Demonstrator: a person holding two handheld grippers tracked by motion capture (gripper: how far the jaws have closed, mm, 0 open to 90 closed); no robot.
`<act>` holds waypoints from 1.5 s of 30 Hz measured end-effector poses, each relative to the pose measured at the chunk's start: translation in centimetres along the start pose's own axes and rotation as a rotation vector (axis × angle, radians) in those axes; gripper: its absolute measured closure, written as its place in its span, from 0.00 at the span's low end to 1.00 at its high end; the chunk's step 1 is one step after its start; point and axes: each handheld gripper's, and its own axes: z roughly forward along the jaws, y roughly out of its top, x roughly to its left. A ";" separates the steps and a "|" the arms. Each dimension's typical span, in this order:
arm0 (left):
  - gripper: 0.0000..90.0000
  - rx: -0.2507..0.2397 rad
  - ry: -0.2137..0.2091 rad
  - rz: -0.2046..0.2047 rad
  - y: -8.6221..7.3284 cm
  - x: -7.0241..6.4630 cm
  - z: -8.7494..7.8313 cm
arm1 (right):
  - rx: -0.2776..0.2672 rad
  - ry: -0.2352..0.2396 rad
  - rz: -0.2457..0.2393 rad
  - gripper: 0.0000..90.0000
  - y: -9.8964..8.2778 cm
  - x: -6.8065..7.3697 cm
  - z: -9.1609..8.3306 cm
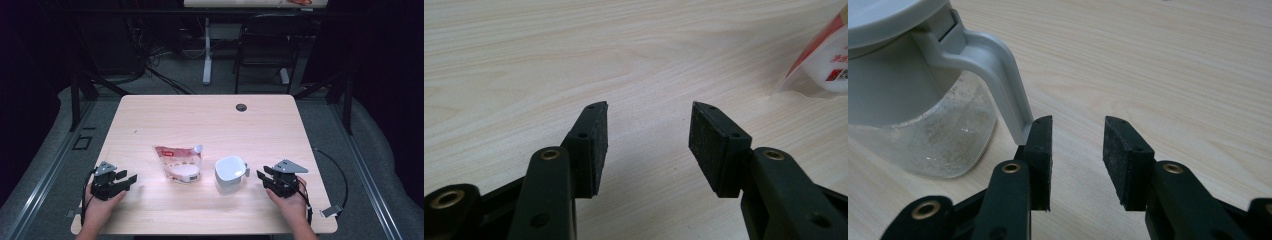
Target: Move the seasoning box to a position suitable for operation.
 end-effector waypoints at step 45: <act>0.56 0.003 0.030 -0.007 -1.1 0.3 -1.2 | 0.017 0.074 -0.066 0.81 1.6 2.9 2.7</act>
